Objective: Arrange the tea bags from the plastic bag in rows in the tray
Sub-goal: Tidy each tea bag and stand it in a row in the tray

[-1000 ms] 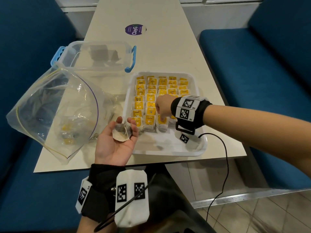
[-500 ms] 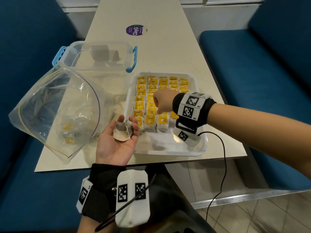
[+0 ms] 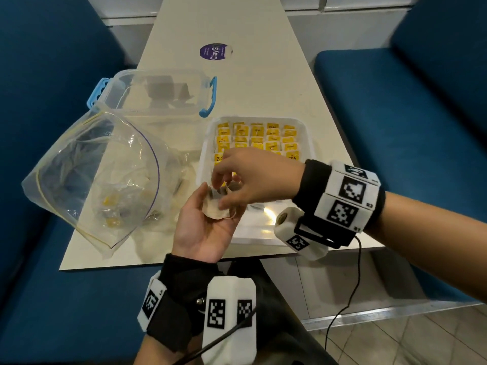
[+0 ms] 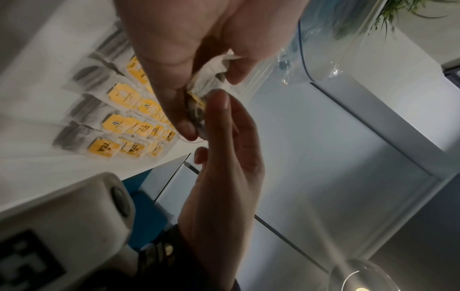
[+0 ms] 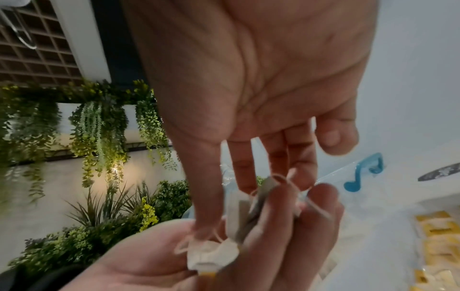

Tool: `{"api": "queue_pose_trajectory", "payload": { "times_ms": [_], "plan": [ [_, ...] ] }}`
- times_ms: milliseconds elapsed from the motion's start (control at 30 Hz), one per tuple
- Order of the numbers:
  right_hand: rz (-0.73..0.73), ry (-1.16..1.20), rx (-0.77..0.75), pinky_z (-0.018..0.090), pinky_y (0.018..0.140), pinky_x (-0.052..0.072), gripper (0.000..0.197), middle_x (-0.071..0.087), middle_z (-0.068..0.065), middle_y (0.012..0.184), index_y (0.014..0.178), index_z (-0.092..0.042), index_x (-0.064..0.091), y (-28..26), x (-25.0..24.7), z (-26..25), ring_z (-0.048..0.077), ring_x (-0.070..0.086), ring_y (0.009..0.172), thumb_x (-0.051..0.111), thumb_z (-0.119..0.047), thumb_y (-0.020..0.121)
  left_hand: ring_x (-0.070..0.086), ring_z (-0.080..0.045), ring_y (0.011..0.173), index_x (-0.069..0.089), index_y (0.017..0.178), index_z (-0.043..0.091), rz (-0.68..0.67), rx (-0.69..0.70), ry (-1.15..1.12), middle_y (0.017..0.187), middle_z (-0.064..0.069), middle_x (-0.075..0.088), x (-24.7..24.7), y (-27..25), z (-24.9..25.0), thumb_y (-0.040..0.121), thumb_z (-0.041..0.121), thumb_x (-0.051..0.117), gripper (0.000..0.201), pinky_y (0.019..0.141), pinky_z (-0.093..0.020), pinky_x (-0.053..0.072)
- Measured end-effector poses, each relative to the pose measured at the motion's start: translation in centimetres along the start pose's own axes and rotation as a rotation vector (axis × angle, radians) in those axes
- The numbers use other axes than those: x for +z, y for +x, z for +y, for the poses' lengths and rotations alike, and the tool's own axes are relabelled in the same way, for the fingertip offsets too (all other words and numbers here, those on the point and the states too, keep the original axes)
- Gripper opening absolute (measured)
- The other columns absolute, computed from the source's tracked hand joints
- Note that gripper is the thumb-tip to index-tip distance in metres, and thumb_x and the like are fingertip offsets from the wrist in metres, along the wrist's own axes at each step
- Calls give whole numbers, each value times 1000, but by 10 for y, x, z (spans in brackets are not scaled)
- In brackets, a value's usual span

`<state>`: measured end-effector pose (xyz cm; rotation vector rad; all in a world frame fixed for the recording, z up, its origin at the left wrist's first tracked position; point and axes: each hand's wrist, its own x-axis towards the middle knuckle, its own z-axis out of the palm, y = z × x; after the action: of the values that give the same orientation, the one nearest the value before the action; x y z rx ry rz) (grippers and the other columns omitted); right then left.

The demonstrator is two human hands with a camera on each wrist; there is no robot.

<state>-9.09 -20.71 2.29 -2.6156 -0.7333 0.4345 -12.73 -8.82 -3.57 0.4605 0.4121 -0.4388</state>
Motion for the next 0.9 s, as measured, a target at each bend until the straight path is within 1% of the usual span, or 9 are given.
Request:
{"api": "queue_pose_trajectory", "payload": {
  "times_ms": [67, 133, 233, 333, 433, 500, 667, 800, 900],
  "plan": [
    [-24, -38, -24, 30, 77, 45, 38, 45, -4, 93, 104, -21, 62, -4, 2, 0, 13, 49, 91, 73, -38, 73, 70, -19, 68, 62, 87, 4, -5, -28, -23, 77, -9, 69, 0, 0, -1, 99, 26, 36, 37, 67, -32, 56],
    [-32, -56, -31, 26, 75, 42, 34, 44, -3, 95, 105, -18, 62, -7, 4, 1, 13, 46, 90, 72, -31, 75, 70, -22, 65, 69, 74, 1, -4, -24, -30, 75, -13, 69, 0, -1, -1, 100, 27, 34, 51, 58, -33, 57],
    [-8, -60, -28, 23, 71, 37, 26, 45, -2, 94, 104, -16, 64, -9, 5, 4, 11, 42, 86, 68, -23, 79, 69, -23, 65, 72, 57, 0, -16, -6, 9, 75, -14, 68, 1, -2, -2, 100, 26, 31, 64, 60, -30, 56],
    [54, -50, -27, 25, 73, 41, 23, 49, -2, 90, 104, -15, 67, -11, 4, 6, 12, 47, 85, 63, -22, 82, 70, -24, 68, 72, 64, -2, 1, -1, 7, 81, -15, 69, 1, 0, -2, 99, 25, 35, 58, 72, -33, 54],
    [110, 26, -18, 22, 68, 40, 22, 61, 0, 88, 98, -12, 69, -12, 3, 8, 13, 52, 82, 64, -25, 82, 71, -24, 75, 64, 98, -2, 21, 0, 47, 92, -16, 70, -1, 2, 0, 98, 26, 36, 40, 76, -34, 54],
    [147, 92, 18, 24, 69, 43, 23, 66, 1, 88, 93, -12, 70, -12, 2, 9, 14, 56, 80, 64, -31, 82, 70, -23, 80, 58, 109, -1, 21, 1, 57, 98, -15, 69, -1, 3, 0, 98, 24, 36, 35, 80, -37, 53],
    [186, 165, 104, 10, 59, 36, 14, 53, -10, 71, 89, -11, 65, -9, 1, 12, 4, 49, 66, 70, -15, 77, 68, -24, 81, 56, 112, 0, 49, -3, 38, 93, -16, 70, -1, 6, -3, 100, 18, 36, 30, 74, -41, 57],
    [200, 270, 158, 13, 62, 42, 21, 55, -9, 70, 98, -9, 62, -9, -2, 14, 5, 51, 64, 68, -9, 78, 71, -26, 80, 58, 106, 1, 44, -33, -6, 91, -17, 71, -1, 7, -3, 100, 17, 35, 28, 75, -45, 56],
    [185, 222, 153, 20, 69, 44, 18, 57, -4, 80, 100, -6, 66, -11, -7, 16, 9, 53, 76, 64, -13, 84, 71, -28, 79, 56, 110, 0, 51, -45, -31, 91, -19, 71, -3, 8, -3, 100, 17, 35, 29, 72, -43, 57]
  ]
}}
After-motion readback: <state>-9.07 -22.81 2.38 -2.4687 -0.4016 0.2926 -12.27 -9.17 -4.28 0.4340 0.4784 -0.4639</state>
